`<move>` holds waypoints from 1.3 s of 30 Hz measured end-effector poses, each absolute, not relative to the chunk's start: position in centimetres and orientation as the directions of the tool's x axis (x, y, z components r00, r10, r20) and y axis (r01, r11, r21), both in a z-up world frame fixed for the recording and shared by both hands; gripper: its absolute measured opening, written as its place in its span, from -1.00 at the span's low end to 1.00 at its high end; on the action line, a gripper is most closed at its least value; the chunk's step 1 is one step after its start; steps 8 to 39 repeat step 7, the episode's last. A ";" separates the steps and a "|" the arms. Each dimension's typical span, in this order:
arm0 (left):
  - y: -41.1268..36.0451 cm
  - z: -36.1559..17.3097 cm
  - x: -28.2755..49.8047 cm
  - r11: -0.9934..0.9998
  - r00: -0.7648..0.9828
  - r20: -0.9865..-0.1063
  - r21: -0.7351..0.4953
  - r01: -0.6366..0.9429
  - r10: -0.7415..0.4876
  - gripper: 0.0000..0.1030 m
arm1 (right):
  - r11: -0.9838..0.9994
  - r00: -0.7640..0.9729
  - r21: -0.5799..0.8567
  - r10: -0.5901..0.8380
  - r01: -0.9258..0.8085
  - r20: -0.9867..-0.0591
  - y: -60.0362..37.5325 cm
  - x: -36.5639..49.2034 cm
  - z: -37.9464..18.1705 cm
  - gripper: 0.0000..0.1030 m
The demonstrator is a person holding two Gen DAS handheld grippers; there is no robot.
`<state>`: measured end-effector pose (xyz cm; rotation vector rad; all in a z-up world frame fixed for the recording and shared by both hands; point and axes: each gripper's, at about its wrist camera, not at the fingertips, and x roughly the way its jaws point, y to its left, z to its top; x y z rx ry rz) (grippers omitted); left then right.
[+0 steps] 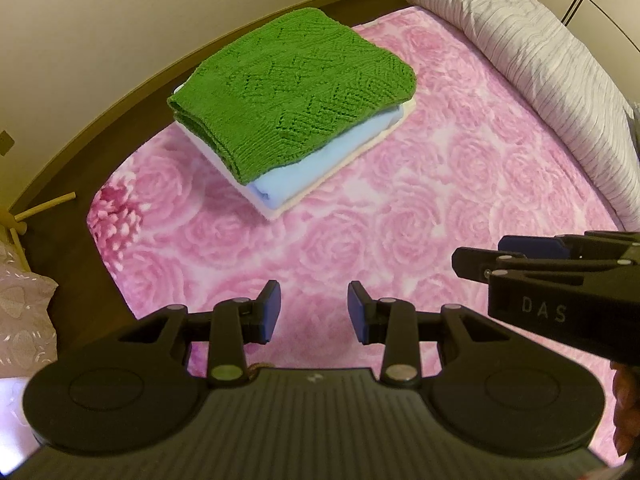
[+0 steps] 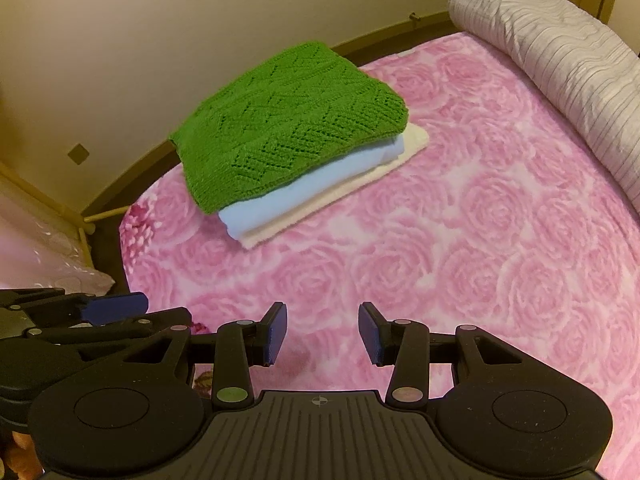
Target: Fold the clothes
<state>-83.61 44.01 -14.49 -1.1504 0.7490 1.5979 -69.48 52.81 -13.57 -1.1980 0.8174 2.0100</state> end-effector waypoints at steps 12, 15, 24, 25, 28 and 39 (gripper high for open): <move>44.1 -13.8 -83.6 -0.330 -0.102 -0.910 -0.041 -0.943 0.403 -0.37 | -0.593 -0.372 0.180 0.219 -0.785 -0.902 52.7 -69.6 -13.4 -0.15; 44.1 -13.8 -83.6 -0.330 -0.102 -0.910 -0.041 -0.943 0.403 -0.37 | -0.593 -0.372 0.180 0.219 -0.785 -0.902 52.7 -69.6 -13.4 -0.15; 44.1 -13.8 -83.6 -0.330 -0.102 -0.910 -0.041 -0.943 0.403 -0.37 | -0.593 -0.372 0.180 0.219 -0.785 -0.902 52.7 -69.6 -13.4 -0.15; 44.1 -13.8 -83.6 -0.330 -0.102 -0.910 -0.041 -0.943 0.403 -0.37 | -0.593 -0.372 0.180 0.219 -0.785 -0.902 52.7 -69.6 -13.4 -0.15; 44.1 -13.8 -83.6 -0.330 -0.102 -0.910 -0.041 -0.943 0.403 -0.37 | -0.593 -0.372 0.180 0.219 -0.785 -0.902 52.7 -69.6 -13.4 -0.15; 44.1 -13.8 -83.6 -0.330 -0.102 -0.910 -0.041 -0.943 0.403 -0.37 | -0.593 -0.372 0.180 0.219 -0.785 -0.902 52.7 -69.6 -13.4 -0.15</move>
